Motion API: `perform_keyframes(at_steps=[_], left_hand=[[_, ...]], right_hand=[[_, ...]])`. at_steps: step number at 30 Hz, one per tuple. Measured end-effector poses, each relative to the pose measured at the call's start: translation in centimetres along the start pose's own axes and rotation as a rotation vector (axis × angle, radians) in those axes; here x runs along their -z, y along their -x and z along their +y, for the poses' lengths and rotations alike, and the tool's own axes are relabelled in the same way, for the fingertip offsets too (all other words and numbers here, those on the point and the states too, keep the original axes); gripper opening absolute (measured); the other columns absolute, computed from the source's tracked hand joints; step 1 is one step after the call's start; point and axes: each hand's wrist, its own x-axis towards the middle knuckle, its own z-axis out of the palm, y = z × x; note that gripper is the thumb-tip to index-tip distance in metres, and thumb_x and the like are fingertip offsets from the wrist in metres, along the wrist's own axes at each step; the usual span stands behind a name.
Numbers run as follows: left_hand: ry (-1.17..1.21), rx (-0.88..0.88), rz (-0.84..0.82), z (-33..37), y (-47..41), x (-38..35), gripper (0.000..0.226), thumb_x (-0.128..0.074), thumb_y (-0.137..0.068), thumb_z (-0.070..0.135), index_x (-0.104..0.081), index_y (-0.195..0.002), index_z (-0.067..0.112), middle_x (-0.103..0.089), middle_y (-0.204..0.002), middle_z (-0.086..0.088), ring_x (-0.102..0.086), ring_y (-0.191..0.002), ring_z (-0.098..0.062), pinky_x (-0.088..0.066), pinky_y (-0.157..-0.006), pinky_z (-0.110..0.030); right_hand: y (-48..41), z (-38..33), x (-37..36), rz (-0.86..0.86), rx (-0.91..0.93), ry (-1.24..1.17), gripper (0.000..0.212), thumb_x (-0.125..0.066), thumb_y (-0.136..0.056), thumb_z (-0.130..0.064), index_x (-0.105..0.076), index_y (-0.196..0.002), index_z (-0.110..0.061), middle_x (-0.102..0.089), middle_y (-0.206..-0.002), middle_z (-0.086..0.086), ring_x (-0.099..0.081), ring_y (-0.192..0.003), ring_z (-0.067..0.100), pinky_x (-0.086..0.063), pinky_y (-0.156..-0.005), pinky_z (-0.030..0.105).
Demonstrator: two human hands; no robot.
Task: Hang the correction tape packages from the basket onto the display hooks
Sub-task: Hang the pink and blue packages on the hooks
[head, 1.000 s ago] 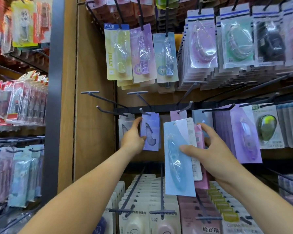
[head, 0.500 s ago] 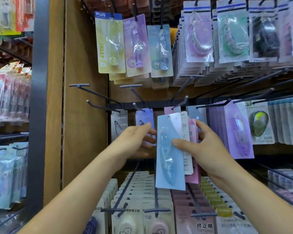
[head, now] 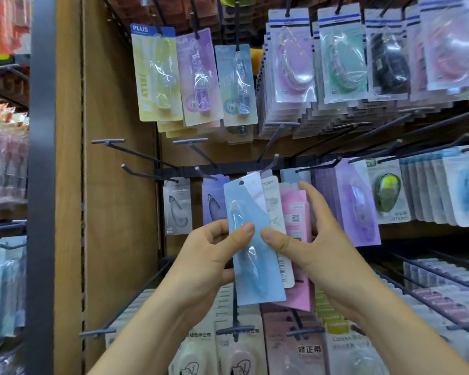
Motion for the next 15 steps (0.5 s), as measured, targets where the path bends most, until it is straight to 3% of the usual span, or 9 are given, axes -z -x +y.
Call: perform_keyframes(at_steps=[2, 7, 11, 15], left_hand=[[0.031, 0.003, -0.015, 0.0, 0.0, -0.2, 0.038, -0.066, -0.085, 0.029, -0.068, -0.115, 0.006, -0.074, -0.110, -0.014, -0.071, -0.101, -0.030, -0.059, -0.084, -0.045], [0.061, -0.037, 0.004, 0.4, 0.2, -1.1, 0.038, -0.067, -0.081, 0.028, -0.071, -0.113, 0.007, -0.073, -0.111, -0.015, -0.071, -0.099, -0.035, -0.058, -0.086, -0.051], [0.051, -0.081, 0.018, 0.2, 0.2, -1.3, 0.041, -0.065, -0.081, 0.032, -0.069, -0.114, 0.009, -0.075, -0.106, -0.012, -0.073, -0.095, -0.032, -0.058, -0.083, -0.048], [0.033, -0.123, -0.036, 0.0, 0.4, -1.6, 0.036, -0.062, -0.085, 0.029, -0.066, -0.118, 0.014, -0.075, -0.107, -0.008, -0.072, -0.099, -0.027, -0.057, -0.083, -0.044]], right_hand=[[0.6, -0.3, 0.3, -0.042, -0.017, -0.004, 0.104, -0.090, -0.056, -0.049, -0.028, -0.138, -0.065, -0.057, -0.135, -0.023, -0.063, -0.115, 0.004, -0.053, -0.099, 0.039], [1.7, -0.6, 0.8, -0.106, -0.017, -0.144, 0.079, -0.079, -0.066, -0.013, -0.045, -0.127, -0.051, -0.074, -0.112, -0.009, -0.072, -0.099, 0.013, -0.061, -0.074, 0.031], [2.0, -0.7, 1.7, -0.042, 0.024, -0.115, 0.074, -0.078, -0.066, -0.016, -0.047, -0.123, -0.052, -0.073, -0.111, -0.009, -0.072, -0.099, 0.016, -0.062, -0.075, 0.036], [2.6, -1.3, 3.0, 0.067, 0.102, 0.058, 0.074, -0.079, -0.076, -0.009, -0.043, -0.125, -0.051, -0.072, -0.110, -0.015, -0.071, -0.098, 0.010, -0.062, -0.076, 0.032]])
